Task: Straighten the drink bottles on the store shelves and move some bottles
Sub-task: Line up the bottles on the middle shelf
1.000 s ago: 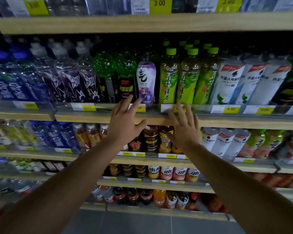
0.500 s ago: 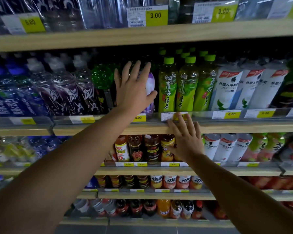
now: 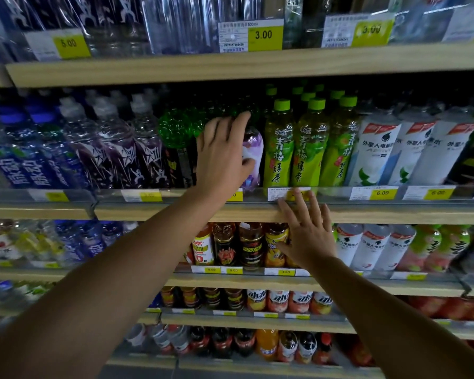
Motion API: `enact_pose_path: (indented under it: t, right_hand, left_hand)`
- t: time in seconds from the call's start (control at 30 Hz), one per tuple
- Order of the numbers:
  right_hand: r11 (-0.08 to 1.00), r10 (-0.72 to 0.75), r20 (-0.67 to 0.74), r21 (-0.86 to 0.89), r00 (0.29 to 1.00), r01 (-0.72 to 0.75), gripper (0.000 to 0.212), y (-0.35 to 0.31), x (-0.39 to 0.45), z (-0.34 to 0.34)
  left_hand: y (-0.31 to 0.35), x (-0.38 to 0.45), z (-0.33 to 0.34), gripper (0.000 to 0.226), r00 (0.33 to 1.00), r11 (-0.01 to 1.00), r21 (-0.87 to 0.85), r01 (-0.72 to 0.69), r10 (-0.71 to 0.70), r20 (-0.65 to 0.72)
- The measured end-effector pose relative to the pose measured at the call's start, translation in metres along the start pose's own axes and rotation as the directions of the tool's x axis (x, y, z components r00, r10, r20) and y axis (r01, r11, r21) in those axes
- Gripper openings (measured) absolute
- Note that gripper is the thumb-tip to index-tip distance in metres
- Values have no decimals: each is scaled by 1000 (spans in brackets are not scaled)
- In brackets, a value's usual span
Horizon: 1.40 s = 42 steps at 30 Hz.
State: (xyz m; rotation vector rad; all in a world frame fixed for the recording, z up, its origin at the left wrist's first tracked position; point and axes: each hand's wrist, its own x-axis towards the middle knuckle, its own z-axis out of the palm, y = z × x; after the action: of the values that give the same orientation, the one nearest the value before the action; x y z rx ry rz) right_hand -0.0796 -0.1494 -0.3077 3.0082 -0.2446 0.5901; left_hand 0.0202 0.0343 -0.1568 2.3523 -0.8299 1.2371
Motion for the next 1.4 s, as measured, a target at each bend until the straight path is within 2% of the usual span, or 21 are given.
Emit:
enact_pose_path:
  t: [0.1,0.23,0.47,0.63,0.77,0.93,1.1,1.4]
  right_hand:
    - [1000,1,-4,5,1000,-1,113,0,0,1]
    - [1000,-13,-9,-1,1000,13,113,1,-1,1]
    - [999,-38,3,8,999,38,110,4,-1,-3]
    - [995,-88,9,58,996,87,102,12,-3,-14]
    - [990,-48,19,130,999,46,91,32,-10,-23]
    - [980,51,22,191,998,-54,89,89,-29,-41]
    - [974,147,41,168,988,-152,88,181,-53,-54]
    - [963,211,61,160,976,-218,89,355,-76,-68]
  left_hand:
    - [4,-11,3,83,1000,986,-166,-21,20,-3]
    - [13,-18,6,84,997,954,-298,27,-5,75]
    - [15,-23,-11,79,992,919,-377,114,-88,86]
    - [20,-22,-42,80,997,913,-401,69,-71,10]
    - [42,-22,-67,84,997,894,-444,63,-37,66]
    - [101,-18,-75,100,975,798,-575,178,-65,213]
    - [174,-12,-45,86,954,665,-695,273,-95,284]
    - [319,11,15,84,950,660,-698,277,-80,301]
